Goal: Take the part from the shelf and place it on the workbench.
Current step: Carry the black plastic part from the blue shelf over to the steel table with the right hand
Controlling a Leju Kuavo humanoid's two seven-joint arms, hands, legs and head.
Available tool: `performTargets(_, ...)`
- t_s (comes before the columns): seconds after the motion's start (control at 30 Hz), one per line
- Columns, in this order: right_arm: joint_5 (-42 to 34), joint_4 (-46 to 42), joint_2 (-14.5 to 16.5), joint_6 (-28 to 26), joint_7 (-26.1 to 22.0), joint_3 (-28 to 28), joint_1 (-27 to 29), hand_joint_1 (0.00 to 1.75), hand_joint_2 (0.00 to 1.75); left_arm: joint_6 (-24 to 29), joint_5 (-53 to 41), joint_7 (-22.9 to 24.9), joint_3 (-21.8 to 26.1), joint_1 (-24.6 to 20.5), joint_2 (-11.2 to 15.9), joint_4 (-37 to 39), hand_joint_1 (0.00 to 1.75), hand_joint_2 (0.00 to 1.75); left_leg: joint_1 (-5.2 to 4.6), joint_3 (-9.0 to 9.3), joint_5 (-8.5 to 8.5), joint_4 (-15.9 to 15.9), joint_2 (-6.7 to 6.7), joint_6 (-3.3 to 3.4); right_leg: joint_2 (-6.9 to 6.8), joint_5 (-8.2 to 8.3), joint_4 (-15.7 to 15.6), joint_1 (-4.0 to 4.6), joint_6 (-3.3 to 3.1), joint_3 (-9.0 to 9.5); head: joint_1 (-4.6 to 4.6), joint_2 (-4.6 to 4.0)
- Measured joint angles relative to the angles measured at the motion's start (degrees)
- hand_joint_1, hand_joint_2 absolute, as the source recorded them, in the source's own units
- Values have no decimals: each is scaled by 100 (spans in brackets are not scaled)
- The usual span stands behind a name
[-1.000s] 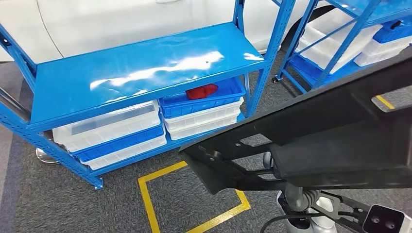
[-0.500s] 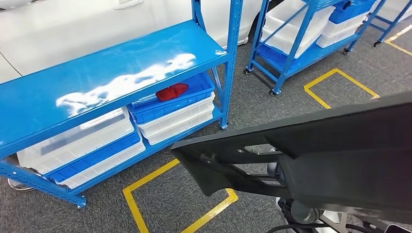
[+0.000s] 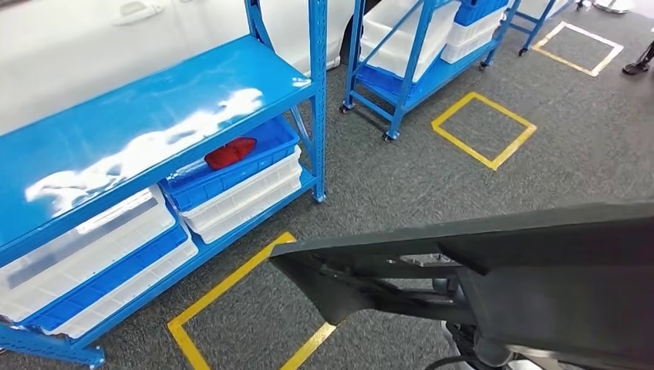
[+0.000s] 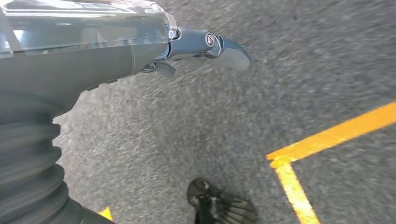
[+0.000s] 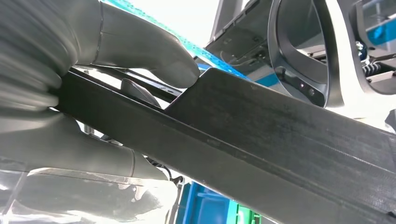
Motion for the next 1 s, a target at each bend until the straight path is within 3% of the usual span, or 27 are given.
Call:
performTargets(0.07,12,-1,55,59,0,-60,8,175,175,25,9,-9,2,16,13,-9,0,175,-7,-4,13,-19,155,47,-317,-365,658,-2,29,-309,1,0)
performTargets(0.13,19,5,113,108,1,-112,33,175,175,51,22,2,7,40,24,-17,0,175,-24,-15,10,-17,319,53,-402,-625,1331,-31,61,-619,1,0)
performTargets(0.17,20,12,141,129,2,-134,45,175,175,61,34,12,10,43,28,-20,0,175,-28,-17,7,-16,396,50,-418,-616,1422,-42,70,-648,1,0)
performTargets(0.2,17,23,174,158,2,-157,54,175,175,78,49,25,12,39,32,-21,0,175,-29,-14,3,-15,468,43,-443,-501,1264,-47,71,-546,1,0)
performTargets(0.23,12,37,210,189,2,-181,59,175,175,96,64,41,14,33,33,-21,0,175,-30,-4,-5,-15,530,32,-496,-324,897,-46,62,-332,1,0)
performTargets(0.3,0,66,285,241,2,-222,57,175,175,138,88,76,22,24,32,-22,0,175,-46,25,-27,-14,631,-8,-727,-71,60,-9,0,133,1,0)
performTargets(0.37,-5,96,361,277,2,-247,56,175,175,165,101,111,39,21,29,-23,0,175,-65,48,-46,-17,715,-72,-835,-31,-274,43,-72,302,1,0)
performTargets(0.43,-9,127,428,313,2,-263,66,175,175,177,102,126,52,16,26,-24,0,175,-65,70,-60,-31,800,-142,-712,-8,-285,55,-130,288,1,0)
performTargets(0.5,-9,152,490,342,2,-289,78,175,175,175,90,108,55,8,24,-26,0,175,-44,30,-200,125,653,-201,-602,31,-335,27,-198,298,0,0)
performTargets(0.57,-7,177,557,354,2,-320,90,175,175,153,75,88,55,17,27,-28,0,175,-24,-232,-563,738,359,-233,-494,59,-363,7,-249,299,0,0)
performTargets(0.63,8,205,610,363,2,-371,118,175,175,123,61,100,56,45,36,-29,0,175,-23,-600,-879,1512,244,-245,-359,66,-356,15,-267,285,0,0)
performTargets(0.67,20,219,630,366,2,-404,136,175,175,113,47,122,57,57,40,-30,0,175,-22,-697,-886,1687,232,-246,-283,67,-349,18,-268,284,0,0)
performTargets(0.7,31,231,647,364,2,-436,152,175,175,106,32,152,57,63,46,-30,0,175,-20,-690,-775,1637,223,-243,-204,65,-339,19,-265,287,0,0)
performTargets(0.73,38,240,663,362,2,-464,163,175,175,103,16,188,57,63,56,-30,0,175,-14,-575,-563,1350,195,-236,-128,60,-324,18,-257,293,1,0)
performTargets(0.77,44,247,680,357,2,-488,170,175,175,100,4,218,57,61,69,-30,0,175,-3,-401,-325,929,100,-227,-56,51,-305,15,-243,293,1,0)
performTargets(0.83,72,257,713,343,2,-527,173,175,175,89,-7,267,57,59,99,-30,0,175,16,-123,-56,246,-121,-203,81,39,-248,24,-192,258,1,0)
performTargets(0.87,99,261,725,329,2,-540,174,175,175,80,-15,283,57,57,110,-30,0,175,14,-74,-30,108,-188,-186,145,44,-230,23,-159,229,1,0)
performTargets(0.93,165,264,736,271,2,-566,180,175,175,38,-39,295,57,39,121,-30,0,175,1,-69,-30,84,-121,-133,264,74,-226,9,-85,178,1,0)
performTargets(0.97,193,264,736,232,2,-578,184,175,175,8,-56,281,57,19,124,-30,0,175,2,-65,-12,72,-58,-93,225,62,-202,4,-56,157,1,0)
performTargets(1.0,215,264,736,189,1,-589,182,175,175,-25,-74,258,56,2,127,-30,0,175,5,-61,5,57,4,-49,103,-6,-102,7,-27,103,1,0)
